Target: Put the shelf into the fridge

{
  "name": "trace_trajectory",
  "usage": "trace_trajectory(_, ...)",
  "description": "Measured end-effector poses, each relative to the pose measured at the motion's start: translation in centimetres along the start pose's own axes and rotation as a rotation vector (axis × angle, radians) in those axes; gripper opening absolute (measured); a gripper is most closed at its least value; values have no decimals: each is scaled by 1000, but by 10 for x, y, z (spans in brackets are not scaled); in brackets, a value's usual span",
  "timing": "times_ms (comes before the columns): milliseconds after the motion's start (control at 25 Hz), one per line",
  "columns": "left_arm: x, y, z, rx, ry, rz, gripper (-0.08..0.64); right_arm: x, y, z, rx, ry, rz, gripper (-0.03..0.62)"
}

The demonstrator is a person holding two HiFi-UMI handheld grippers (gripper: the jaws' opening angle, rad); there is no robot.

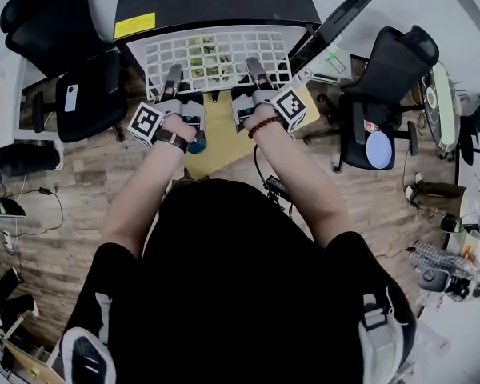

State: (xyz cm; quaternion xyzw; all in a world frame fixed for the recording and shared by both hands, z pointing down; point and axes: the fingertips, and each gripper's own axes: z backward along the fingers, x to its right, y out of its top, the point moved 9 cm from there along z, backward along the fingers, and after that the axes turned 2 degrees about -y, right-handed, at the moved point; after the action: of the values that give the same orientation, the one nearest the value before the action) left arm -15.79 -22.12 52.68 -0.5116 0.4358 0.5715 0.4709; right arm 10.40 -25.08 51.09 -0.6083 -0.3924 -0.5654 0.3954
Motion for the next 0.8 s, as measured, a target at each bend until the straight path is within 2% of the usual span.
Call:
trace_trajectory(200,5,-2,-6,-1,19,33,38,0,2,-6,8,-4,7,41)
trace_trajectory(320,8,-2,-10,-1,4,57,38,-1,2,-10,13,-3,4,41)
trace_trajectory(480,0,4,-15,-9,20,30,38,-1,4,-16,19,-6,3,41)
trace_trajectory(800,4,7,-29,-3,16,40,38,-1,6,-30,27,-19,3,41)
